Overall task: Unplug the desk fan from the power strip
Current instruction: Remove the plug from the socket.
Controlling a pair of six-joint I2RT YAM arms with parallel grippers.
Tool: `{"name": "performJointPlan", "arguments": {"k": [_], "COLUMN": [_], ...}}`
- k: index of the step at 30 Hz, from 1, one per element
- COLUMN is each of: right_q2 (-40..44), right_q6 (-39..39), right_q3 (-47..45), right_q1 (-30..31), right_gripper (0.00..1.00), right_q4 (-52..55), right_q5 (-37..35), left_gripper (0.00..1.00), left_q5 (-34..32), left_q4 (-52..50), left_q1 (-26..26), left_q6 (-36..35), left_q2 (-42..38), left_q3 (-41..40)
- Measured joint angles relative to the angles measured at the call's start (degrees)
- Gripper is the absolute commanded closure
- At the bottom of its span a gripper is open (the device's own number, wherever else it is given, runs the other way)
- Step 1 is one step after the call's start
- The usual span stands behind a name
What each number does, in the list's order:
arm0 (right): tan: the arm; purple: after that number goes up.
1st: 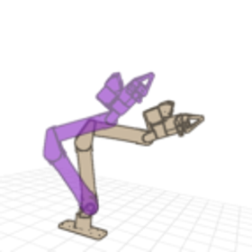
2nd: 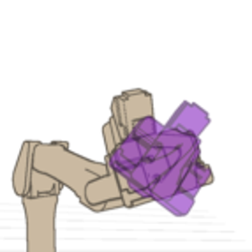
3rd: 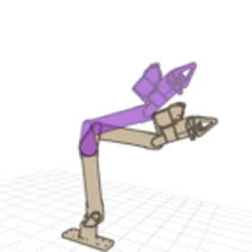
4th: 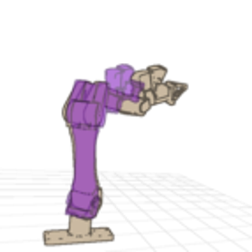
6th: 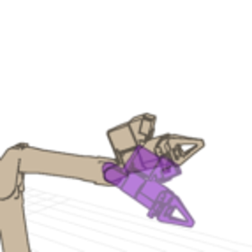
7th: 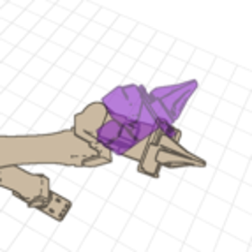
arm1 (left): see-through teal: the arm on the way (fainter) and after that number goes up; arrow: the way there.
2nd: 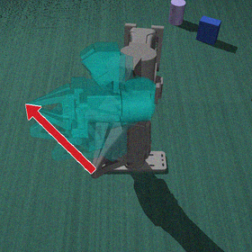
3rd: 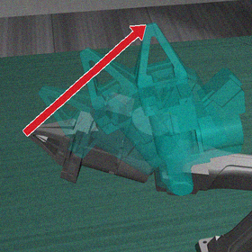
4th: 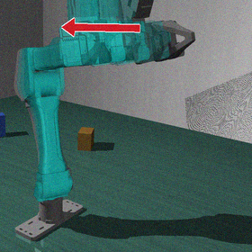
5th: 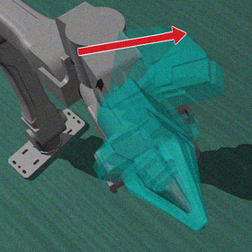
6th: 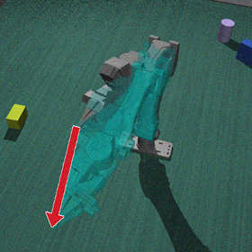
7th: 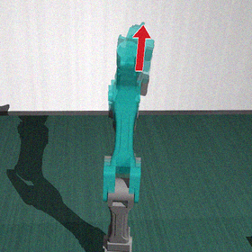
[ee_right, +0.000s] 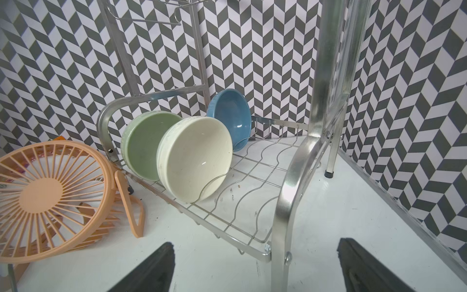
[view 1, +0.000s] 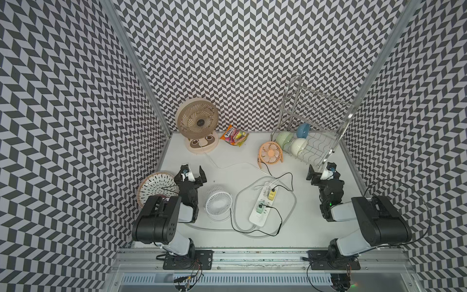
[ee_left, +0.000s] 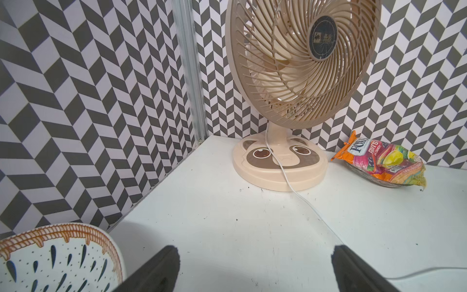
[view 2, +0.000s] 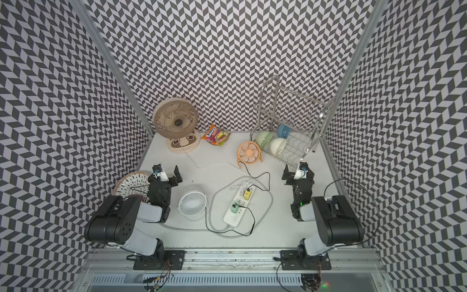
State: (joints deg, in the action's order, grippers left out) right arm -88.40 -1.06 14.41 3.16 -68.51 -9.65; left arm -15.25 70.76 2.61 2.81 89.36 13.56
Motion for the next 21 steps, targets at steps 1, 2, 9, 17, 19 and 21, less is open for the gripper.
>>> {"name": "performJointPlan", "arguments": {"k": [1,2,9,17,19,21], "right_q2": [0.00,0.00,0.00,3.13,9.42,18.69], "right_q6": [0.00,0.00,0.00,-0.04,-0.07,-1.57], "right_q3": [0.00,0.00,0.00,-1.92,-4.00,-3.96], "right_q1": [0.00,0.00,0.00,0.04,0.09,0.13], "right_gripper": [0.00,0.00,0.00,0.00,0.00,0.00], "right_q4": [0.00,0.00,0.00,-0.24,1.81,6.93], "right_q5": [0.00,0.00,0.00,-0.68,-1.03,-1.51], "left_gripper": [0.00,0.00,0.00,0.00,0.00,0.00], "left_q5": [0.00,0.00,0.48,-0.61,-3.80,-7.74], "left_q4": [0.00,0.00,0.00,0.76,1.49,-2.56], "left_q1": [0.00,0.00,-0.13,-0.17,1.70,4.48], "left_q6": [0.00,0.00,0.00,0.39,-0.39,-0.85], "left_q2": [0.00,0.00,0.00,-2.05,-4.83,-9.92], "left_q3": [0.00,0.00,0.00,-1.36,-3.32,-3.32]}}
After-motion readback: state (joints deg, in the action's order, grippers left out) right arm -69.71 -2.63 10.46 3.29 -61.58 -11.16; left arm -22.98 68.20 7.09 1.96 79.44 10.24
